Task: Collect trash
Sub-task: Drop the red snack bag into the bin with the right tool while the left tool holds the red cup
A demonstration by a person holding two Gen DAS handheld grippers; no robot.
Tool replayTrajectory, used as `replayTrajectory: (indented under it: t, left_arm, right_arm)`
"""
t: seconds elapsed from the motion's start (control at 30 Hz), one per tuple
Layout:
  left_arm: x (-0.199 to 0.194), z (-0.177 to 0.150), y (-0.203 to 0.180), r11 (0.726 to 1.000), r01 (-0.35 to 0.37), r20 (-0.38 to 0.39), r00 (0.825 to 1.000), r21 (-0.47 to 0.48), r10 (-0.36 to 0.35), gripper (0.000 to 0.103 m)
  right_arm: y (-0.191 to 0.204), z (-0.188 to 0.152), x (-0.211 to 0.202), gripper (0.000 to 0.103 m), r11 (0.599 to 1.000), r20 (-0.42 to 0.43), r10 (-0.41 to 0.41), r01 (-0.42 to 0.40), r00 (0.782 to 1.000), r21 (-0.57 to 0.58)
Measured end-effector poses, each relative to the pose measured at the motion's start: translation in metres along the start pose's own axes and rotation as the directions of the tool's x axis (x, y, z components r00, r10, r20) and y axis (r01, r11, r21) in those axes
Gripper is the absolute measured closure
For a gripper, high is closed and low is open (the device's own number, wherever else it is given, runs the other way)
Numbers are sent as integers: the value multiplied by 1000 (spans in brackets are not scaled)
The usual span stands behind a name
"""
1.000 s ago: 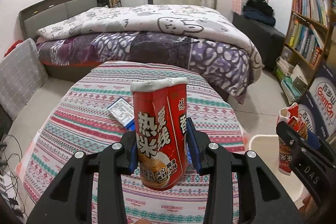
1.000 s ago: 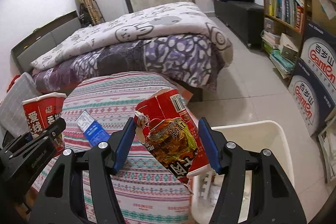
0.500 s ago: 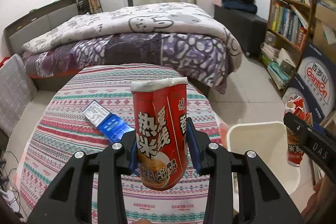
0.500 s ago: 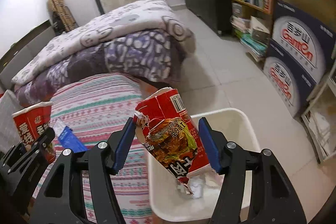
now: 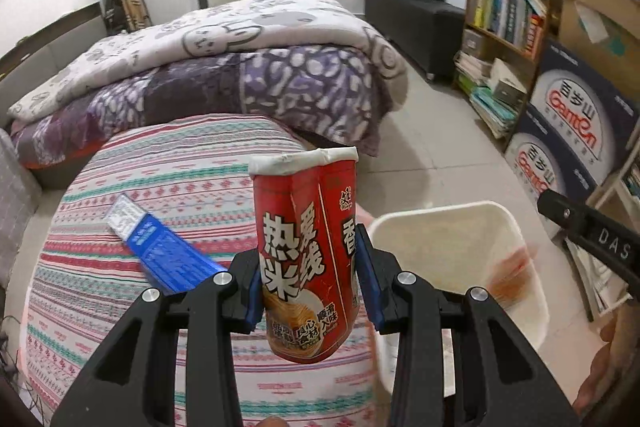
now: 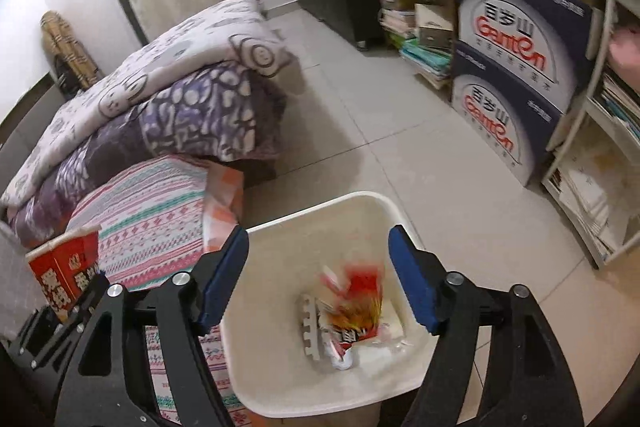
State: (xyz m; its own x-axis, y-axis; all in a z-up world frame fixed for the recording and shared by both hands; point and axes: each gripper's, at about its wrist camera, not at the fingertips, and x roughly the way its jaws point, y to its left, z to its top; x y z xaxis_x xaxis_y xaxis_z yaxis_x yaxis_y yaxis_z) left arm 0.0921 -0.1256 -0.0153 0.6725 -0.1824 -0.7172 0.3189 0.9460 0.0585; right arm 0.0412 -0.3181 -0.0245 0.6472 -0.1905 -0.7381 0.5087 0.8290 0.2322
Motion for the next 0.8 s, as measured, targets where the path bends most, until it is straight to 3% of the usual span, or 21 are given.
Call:
replayTrajectory:
  t: [0.53,0.63,0.8]
  left_arm:
    - [11,-12,-66,984,158,-86,985,85,-151,64]
    - [10,-12,-75,975,201,-100,976,89,-192,63]
    - [14,-11,-81,952,302,-136,947,56,-292,55]
  right_arm:
    - [-60,9,-11,14,986,32,-112,107,993,126]
    - [-63,9,-13,12,984,37,-131,125,991,131]
    - [-71,10,-15,10,976,49,-158,148,986,159]
